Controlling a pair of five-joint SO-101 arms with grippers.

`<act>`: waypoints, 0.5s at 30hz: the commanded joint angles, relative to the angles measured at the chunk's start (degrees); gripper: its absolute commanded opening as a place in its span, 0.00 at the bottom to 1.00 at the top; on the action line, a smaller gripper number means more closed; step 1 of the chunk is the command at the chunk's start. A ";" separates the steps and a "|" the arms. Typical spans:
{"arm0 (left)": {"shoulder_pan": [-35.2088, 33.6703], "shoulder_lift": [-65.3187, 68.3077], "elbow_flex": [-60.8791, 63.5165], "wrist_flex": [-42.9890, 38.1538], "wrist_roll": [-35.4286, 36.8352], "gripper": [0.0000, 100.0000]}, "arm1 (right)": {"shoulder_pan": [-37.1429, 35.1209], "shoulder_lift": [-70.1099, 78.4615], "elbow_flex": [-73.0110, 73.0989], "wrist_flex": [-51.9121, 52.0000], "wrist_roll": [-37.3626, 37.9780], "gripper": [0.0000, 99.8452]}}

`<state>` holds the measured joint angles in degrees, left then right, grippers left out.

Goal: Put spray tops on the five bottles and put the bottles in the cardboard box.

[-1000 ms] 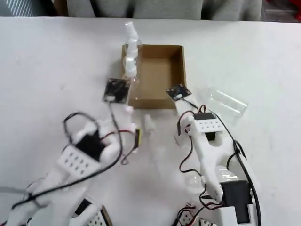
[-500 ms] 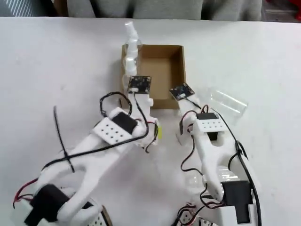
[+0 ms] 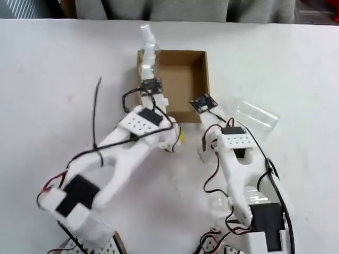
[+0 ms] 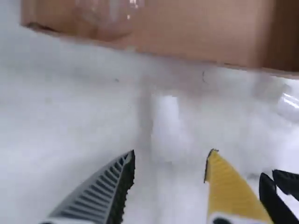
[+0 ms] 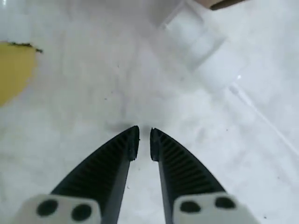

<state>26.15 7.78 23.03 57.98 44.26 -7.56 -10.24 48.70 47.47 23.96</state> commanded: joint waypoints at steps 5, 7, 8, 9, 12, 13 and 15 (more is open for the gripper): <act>-2.59 6.37 -8.35 0.09 1.05 0.25 | 0.31 -1.63 -0.26 -0.75 0.35 0.03; -3.21 7.43 -9.05 0.09 0.97 0.25 | 0.31 -1.63 -0.26 -0.75 0.35 0.03; -3.21 7.87 -9.23 0.09 0.97 0.25 | 0.40 -1.63 -0.26 -0.75 0.35 0.03; -3.21 8.31 -9.32 0.09 0.97 0.25 | 0.40 -1.63 -0.26 -0.75 0.35 0.03; -3.12 9.27 -9.32 -0.35 0.97 0.25 | 0.40 -1.63 -0.26 -0.75 0.35 0.03; -3.12 9.71 -9.32 -0.35 0.97 0.25 | 0.48 -1.63 -0.26 -0.75 0.35 0.03; -3.12 10.33 -9.32 -0.35 0.97 0.25 | 0.48 -1.63 -0.26 -0.75 0.35 0.03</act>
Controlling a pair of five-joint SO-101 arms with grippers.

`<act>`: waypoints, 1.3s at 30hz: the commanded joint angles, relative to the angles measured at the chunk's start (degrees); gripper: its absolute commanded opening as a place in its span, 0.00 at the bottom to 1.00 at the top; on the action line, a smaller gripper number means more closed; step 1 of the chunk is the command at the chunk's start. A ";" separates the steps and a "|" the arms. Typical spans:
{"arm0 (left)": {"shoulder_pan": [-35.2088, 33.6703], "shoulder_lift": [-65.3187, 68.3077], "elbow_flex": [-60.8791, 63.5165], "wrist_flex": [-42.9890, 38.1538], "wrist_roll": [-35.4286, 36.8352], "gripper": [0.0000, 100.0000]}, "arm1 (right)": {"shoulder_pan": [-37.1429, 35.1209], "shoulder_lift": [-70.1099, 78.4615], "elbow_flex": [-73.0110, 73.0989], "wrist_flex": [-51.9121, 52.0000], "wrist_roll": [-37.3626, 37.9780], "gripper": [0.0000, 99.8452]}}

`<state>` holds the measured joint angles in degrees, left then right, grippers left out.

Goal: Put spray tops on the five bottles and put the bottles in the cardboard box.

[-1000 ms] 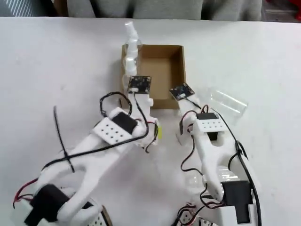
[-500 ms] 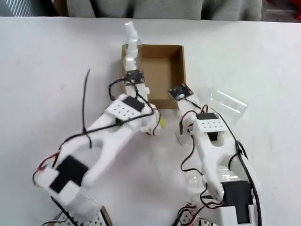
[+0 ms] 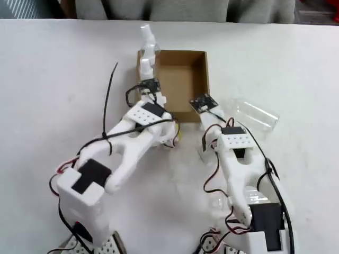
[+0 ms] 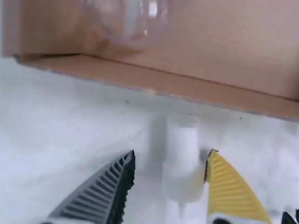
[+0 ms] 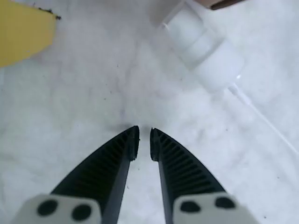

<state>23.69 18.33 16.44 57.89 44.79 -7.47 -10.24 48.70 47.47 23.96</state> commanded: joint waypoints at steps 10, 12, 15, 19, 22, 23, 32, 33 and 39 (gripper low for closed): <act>-0.31 1.98 -2.73 -2.99 -1.41 0.25 | 0.57 -1.63 -0.26 -0.75 0.35 0.03; 0.22 2.07 -2.73 -2.81 -2.73 0.22 | 0.57 -1.63 -0.26 -0.75 0.26 0.03; 0.92 1.98 -2.73 -2.73 -5.01 0.08 | 0.57 -1.63 -0.26 -0.75 0.18 0.03; 1.10 1.98 -2.64 -1.49 -8.35 0.06 | 0.57 -1.63 -0.26 -0.75 0.18 0.03; 1.10 1.89 -2.81 0.26 -8.62 0.02 | 0.66 -1.71 -0.26 -0.57 0.35 0.03; 1.10 1.89 -2.73 0.26 -8.62 0.02 | 0.66 -1.71 -0.26 -0.57 0.35 0.03; 0.48 -5.58 -0.62 6.77 -14.77 0.02 | 4.35 -2.42 -1.41 -0.22 0.18 0.03; 0.40 -7.69 0.97 7.03 -16.26 0.02 | 4.79 -2.33 -2.29 0.75 0.35 0.03; -4.44 -17.01 12.92 -2.02 -20.75 0.02 | 9.98 -2.24 -12.13 11.82 1.93 0.03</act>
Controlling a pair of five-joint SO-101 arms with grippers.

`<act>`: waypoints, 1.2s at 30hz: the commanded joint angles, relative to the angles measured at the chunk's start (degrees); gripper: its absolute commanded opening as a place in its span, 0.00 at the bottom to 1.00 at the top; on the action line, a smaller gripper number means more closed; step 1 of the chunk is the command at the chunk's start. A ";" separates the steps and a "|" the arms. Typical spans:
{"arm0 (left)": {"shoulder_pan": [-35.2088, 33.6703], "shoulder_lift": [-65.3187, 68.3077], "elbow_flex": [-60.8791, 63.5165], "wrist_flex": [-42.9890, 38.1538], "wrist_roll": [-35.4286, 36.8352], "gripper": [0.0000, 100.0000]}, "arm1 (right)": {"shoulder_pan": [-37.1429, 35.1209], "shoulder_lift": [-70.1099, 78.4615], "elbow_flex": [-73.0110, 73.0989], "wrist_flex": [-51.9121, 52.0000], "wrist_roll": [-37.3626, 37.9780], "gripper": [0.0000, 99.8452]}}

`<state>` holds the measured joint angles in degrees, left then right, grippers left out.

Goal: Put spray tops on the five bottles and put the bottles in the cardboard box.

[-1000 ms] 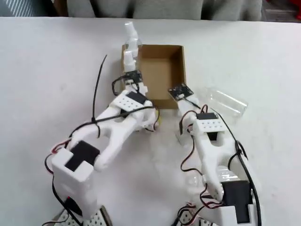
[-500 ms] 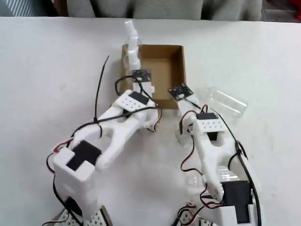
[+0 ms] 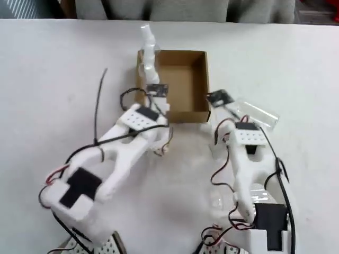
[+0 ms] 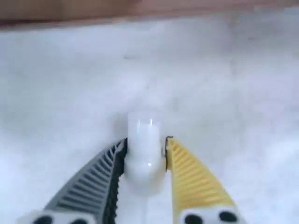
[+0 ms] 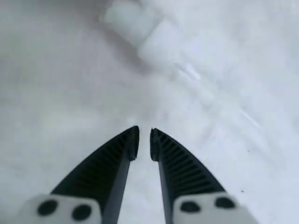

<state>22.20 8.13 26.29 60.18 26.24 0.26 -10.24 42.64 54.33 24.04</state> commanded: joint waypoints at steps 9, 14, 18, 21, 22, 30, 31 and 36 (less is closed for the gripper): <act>-5.23 -16.40 9.85 -6.33 -10.73 0.02 | 7.78 -1.63 -24.53 19.21 18.55 0.05; -5.58 -16.40 12.57 -12.04 -10.73 0.02 | 9.10 4.97 -40.26 28.26 24.97 0.15; -5.32 -16.40 14.33 -15.12 -10.81 0.02 | 8.84 16.40 -56.79 36.88 29.98 0.16; -5.32 -16.40 14.59 -16.00 -10.90 0.02 | 9.19 25.45 -70.07 40.57 32.70 0.16; -5.32 -16.40 14.59 -16.00 -10.90 0.02 | 9.19 28.53 -74.02 42.07 33.85 0.16; -5.32 -16.40 14.59 -16.09 -10.90 0.02 | 8.92 48.22 -92.92 44.26 39.21 0.26; -5.32 -16.40 14.59 -16.09 -10.90 0.02 | 8.84 50.07 -93.71 44.26 39.30 0.26; -5.32 -16.22 14.68 -17.58 -10.90 0.02 | 8.48 57.45 -98.02 44.09 40.00 0.26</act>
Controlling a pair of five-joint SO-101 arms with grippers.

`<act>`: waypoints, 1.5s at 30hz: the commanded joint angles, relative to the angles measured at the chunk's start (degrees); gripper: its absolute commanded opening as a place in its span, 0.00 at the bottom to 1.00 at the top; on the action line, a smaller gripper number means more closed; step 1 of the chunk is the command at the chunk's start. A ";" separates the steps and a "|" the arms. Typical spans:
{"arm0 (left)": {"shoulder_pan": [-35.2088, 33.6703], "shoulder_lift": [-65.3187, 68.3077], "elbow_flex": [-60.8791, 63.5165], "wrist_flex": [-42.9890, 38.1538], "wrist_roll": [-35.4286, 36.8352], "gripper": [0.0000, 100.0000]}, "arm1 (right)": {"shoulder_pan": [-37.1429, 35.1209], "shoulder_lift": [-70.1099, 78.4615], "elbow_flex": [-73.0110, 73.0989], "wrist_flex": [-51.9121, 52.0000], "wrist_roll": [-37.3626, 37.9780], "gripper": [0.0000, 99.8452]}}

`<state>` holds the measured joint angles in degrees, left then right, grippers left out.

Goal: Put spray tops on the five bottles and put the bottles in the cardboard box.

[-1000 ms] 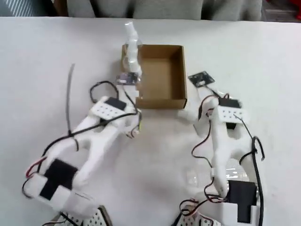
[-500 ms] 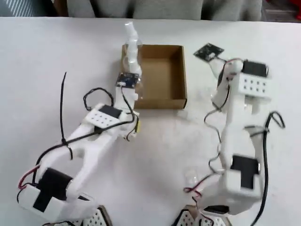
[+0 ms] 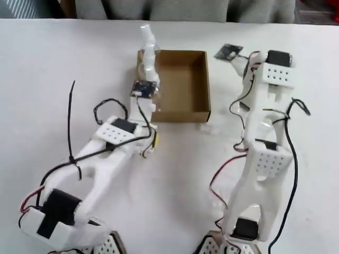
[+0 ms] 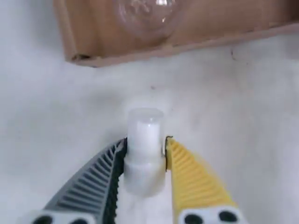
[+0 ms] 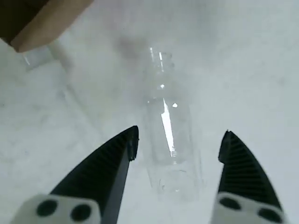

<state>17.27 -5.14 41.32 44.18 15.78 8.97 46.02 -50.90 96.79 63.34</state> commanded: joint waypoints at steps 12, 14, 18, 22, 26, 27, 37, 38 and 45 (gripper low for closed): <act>-0.40 2.51 -3.25 -1.58 -0.44 0.02 | -1.10 16.04 -18.11 1.63 0.70 0.26; -0.40 2.51 -3.25 -1.58 -0.44 0.02 | -1.10 18.07 -19.08 1.63 0.70 0.26; -0.40 2.51 -3.25 -1.67 -0.44 0.02 | -1.01 21.76 -22.42 1.63 0.70 0.26; -0.40 2.51 -3.25 -1.67 -0.44 0.02 | -0.13 23.08 -24.79 1.71 0.70 0.22; -0.40 2.51 -3.25 -1.67 -0.44 0.02 | 0.66 22.90 -25.93 1.71 0.35 0.02; -0.40 2.51 -3.25 -1.67 -0.44 0.02 | 0.84 22.64 -26.55 1.80 0.26 0.01; -0.40 2.51 -3.25 -1.67 -0.44 0.02 | 4.79 12.62 -28.04 1.98 -22.42 0.02; -0.40 2.51 -3.25 -1.67 -0.44 0.02 | 5.49 11.38 -28.04 2.07 -24.97 0.02; -0.40 2.51 -3.25 -1.67 -0.44 0.02 | 13.93 4.35 -23.82 2.24 -33.49 0.02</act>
<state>17.27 -2.33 41.23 43.56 15.78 18.99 56.75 -76.31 97.58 31.78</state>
